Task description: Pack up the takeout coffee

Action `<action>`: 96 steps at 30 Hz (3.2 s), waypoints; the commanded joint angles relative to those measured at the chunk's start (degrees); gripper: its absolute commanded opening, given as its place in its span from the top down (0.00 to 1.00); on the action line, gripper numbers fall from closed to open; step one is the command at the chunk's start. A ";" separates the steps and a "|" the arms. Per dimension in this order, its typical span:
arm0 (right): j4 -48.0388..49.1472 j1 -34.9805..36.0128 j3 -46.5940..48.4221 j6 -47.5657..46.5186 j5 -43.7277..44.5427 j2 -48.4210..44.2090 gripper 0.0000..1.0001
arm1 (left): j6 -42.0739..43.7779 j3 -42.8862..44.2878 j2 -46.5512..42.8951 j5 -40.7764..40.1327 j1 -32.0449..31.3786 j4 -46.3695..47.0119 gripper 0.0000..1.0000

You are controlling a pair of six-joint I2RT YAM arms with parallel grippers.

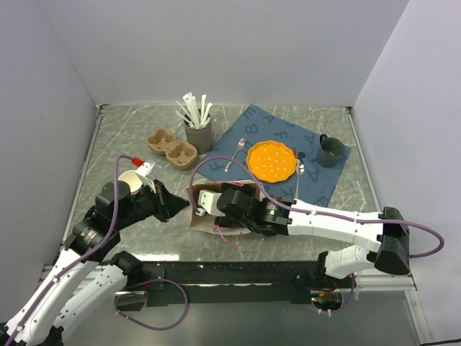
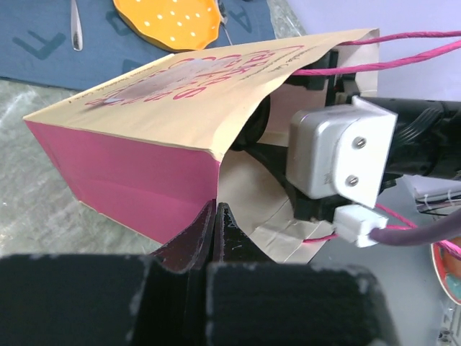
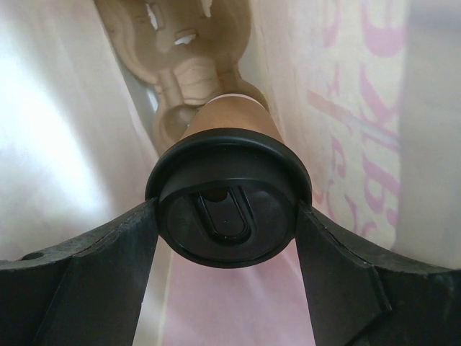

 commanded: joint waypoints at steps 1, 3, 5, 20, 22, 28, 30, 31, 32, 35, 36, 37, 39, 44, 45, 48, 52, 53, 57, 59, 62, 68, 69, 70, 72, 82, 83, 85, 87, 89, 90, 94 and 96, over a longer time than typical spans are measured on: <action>-0.52 -0.23 2.37 0.76 0.19 0.18 0.59 | -2.29 -1.55 -0.55 1.59 -0.16 4.48 0.99; -0.43 -0.23 2.01 1.03 0.80 0.09 0.60 | -3.17 -2.35 -1.34 2.46 -0.16 5.02 0.99; -0.26 -0.23 1.58 1.29 1.59 0.18 0.60 | -4.31 -2.97 -2.13 2.82 -0.24 5.37 0.99; 5.54 -0.67 -2.47 -0.47 3.36 -2.20 0.58 | -3.08 -7.45 -7.94 4.13 -0.24 6.16 0.99; 5.98 -0.85 -1.86 -0.55 2.22 -1.85 0.58 | -2.65 -7.63 -7.76 4.31 -0.24 6.16 0.99; 5.98 -1.02 -1.42 0.06 -0.51 -0.88 0.58 | -2.82 -7.80 -8.02 4.23 -0.24 6.07 0.99; 5.63 -1.20 -1.50 0.32 -0.51 -0.09 0.58 | -2.82 -7.63 -7.93 4.31 -0.24 5.99 0.99; 5.80 -1.28 -1.68 0.32 0.45 0.26 0.58 | -2.74 -7.63 -8.02 4.40 -0.24 5.90 0.99; 6.41 -1.37 -1.68 0.50 0.98 1.13 0.58 | -2.82 -7.54 -8.02 4.49 -0.24 5.90 0.99; 7.30 -2.16 -1.06 0.68 0.90 1.84 0.58 | -2.82 -7.54 -8.02 4.40 -0.33 5.81 0.99; 8.08 -2.25 -1.06 0.59 0.89 1.93 0.58 | -2.74 -7.54 -7.93 4.49 -0.33 5.90 0.99; 8.44 -2.34 -1.15 0.50 0.63 2.02 0.58 | -2.82 -7.63 -7.85 4.66 -0.33 5.90 0.99; 8.96 -2.69 -1.33 0.59 0.19 2.20 0.58 | -2.73 -7.63 -7.76 4.75 -0.33 5.90 0.99; 10.02 -3.65 -1.85 1.46 0.55 2.64 0.59 | -3.00 -7.80 -7.93 4.58 -0.33 5.98 0.99; 10.11 -4.01 -1.77 1.64 0.37 2.72 0.59 | -3.09 -7.80 -8.02 4.32 -0.42 5.90 0.99; 10.64 -4.18 -1.68 1.73 -0.42 2.90 0.59 | -3.09 -7.71 -8.02 4.23 -0.51 5.72 0.99; 10.64 -4.10 -1.68 2.34 -2.00 2.99 0.59 | -3.26 -7.63 -7.85 3.87 -0.68 5.55 0.99; 10.81 -4.10 -1.68 2.52 -2.18 2.90 0.59 | -3.26 -7.63 -7.85 3.87 -0.77 5.55 0.99; 10.81 -4.01 -1.59 3.40 -3.06 2.81 0.59 | -3.18 -7.54 -7.49 3.87 -1.04 5.37 0.99; 11.25 -4.10 -1.68 3.75 -3.15 2.64 0.59 | -3.26 -7.54 -7.41 3.87 -1.12 5.28 0.99; 11.60 -4.18 -2.11 2.96 -3.50 2.20 0.59 | -3.17 -7.45 -7.23 3.52 -1.12 5.19 0.99; 13.98 -4.10 -3.61 -1.87 -4.73 0.70 0.59 | -3.09 -7.45 -7.32 3.61 -1.30 5.02 0.99; 14.15 -4.18 -3.79 -2.48 -4.82 0.62 0.59 | -3.09 -7.45 -7.23 3.61 -1.30 5.02 0.99; 14.50 -4.10 -3.96 -4.05 -4.91 0.35 0.59 | -3.09 -7.45 -7.32 3.52 -1.30 5.11 0.99; 14.86 -4.10 -4.40 -6.43 -5.08 0.09 0.58 | -3.17 -7.45 -7.14 3.52 -1.39 5.02 0.99; 16.44 -5.24 -7.04 -14.00 -7.01 -0.27 0.58 | -3.09 -7.45 -7.23 3.43 -1.65 4.93 0.99; 16.18 -5.41 -6.95 -14.09 -7.28 -0.09 0.58 | -3.09 -7.45 -7.23 3.52 -1.65 4.93 0.99; 15.39 -5.42 -6.87 -14.53 -7.46 0.00 0.58 | -3.17 -7.36 -7.06 3.43 -1.74 4.93 0.99; 14.95 -5.42 -6.51 -14.09 -7.02 0.00 0.58 | -3.26 -7.36 -7.14 3.17 -1.83 4.84 0.99; 14.68 -5.50 -6.34 -13.83 -7.54 -0.09 0.59 | -3.26 -7.36 -7.23 3.00 -1.91 4.84 0.99; 14.33 -5.50 -6.34 -13.91 -7.72 -0.09 0.59 | -3.18 -7.36 -7.23 2.91 -2.00 4.84 0.99; 13.01 -5.59 -5.72 -13.39 -7.02 -0.35 0.59 | -3.17 -7.27 -6.79 3.00 -2.00 4.75 0.99; 13.01 -5.59 -5.46 -13.65 -6.58 -0.79 0.59 | -3.26 -7.36 -6.88 2.91 -2.09 4.75 0.99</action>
